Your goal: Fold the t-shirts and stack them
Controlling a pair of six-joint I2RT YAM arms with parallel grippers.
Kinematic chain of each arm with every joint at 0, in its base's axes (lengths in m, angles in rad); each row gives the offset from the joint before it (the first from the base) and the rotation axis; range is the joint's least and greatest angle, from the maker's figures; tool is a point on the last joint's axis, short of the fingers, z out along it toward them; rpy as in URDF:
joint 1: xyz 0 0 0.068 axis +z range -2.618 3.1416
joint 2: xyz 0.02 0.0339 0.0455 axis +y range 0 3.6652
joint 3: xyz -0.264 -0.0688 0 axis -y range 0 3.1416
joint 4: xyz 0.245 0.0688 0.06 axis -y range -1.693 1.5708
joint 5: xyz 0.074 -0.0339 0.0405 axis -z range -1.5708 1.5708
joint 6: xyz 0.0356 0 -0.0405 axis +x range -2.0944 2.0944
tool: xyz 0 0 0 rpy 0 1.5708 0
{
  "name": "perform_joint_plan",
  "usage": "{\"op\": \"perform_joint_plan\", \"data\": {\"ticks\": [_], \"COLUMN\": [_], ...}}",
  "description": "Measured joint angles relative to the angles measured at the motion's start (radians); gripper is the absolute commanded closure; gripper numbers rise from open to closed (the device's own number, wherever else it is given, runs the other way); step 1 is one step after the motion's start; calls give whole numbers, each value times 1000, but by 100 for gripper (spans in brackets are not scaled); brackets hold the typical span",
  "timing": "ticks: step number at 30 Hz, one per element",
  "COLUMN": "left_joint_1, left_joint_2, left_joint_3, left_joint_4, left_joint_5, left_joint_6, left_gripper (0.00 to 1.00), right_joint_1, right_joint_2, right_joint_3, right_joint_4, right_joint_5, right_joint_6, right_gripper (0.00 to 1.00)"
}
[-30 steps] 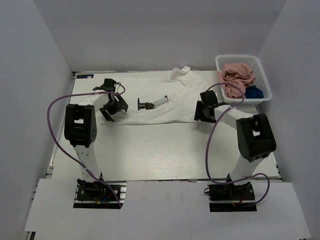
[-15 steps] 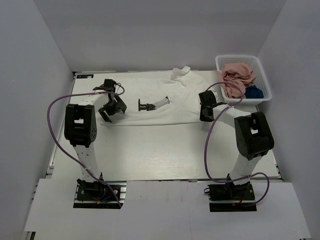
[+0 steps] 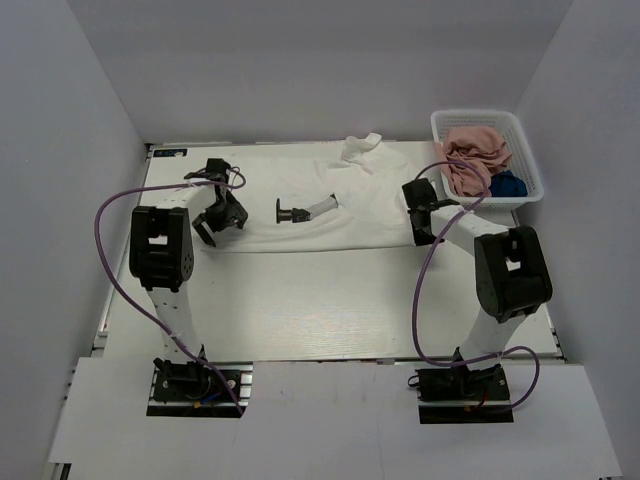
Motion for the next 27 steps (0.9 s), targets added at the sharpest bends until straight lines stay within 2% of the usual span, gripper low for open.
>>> {"op": "perform_joint_plan", "data": {"ticks": [1,2,3,7,12,18,22,27], "left_joint_1": [1,3,6,15,19,20,21,21], "left_joint_2": [0,1,2,1,-3,-10,-15,-17], "left_joint_3": [0,1,2,3,-2,-14,-22,-25], "left_joint_4": [-1,-2,-3,-3,4,20,27,31], "left_joint_5": [-1,-3,-5,-14,-22,-18,-18,-19], "left_joint_6": [-1,-3,-4,-7,-3,5,8,10], "left_gripper": [0,0,0,0,0,0,0,0], "right_joint_1": [-2,-3,-6,-9,-6,17,35,41], "right_joint_2": [3,6,9,9,-72,-185,-180,-138], "right_joint_3": [0,0,0,0,-77,-212,-225,-217], "right_joint_4": [-10,-21,-26,-34,42,173,221,255], "right_joint_5": [19,39,47,23,-145,-322,-346,-301], "right_joint_6": [-2,2,5,5,8,96,165,235], "right_gripper": [74,59,52,44,41,41,41,49]}}
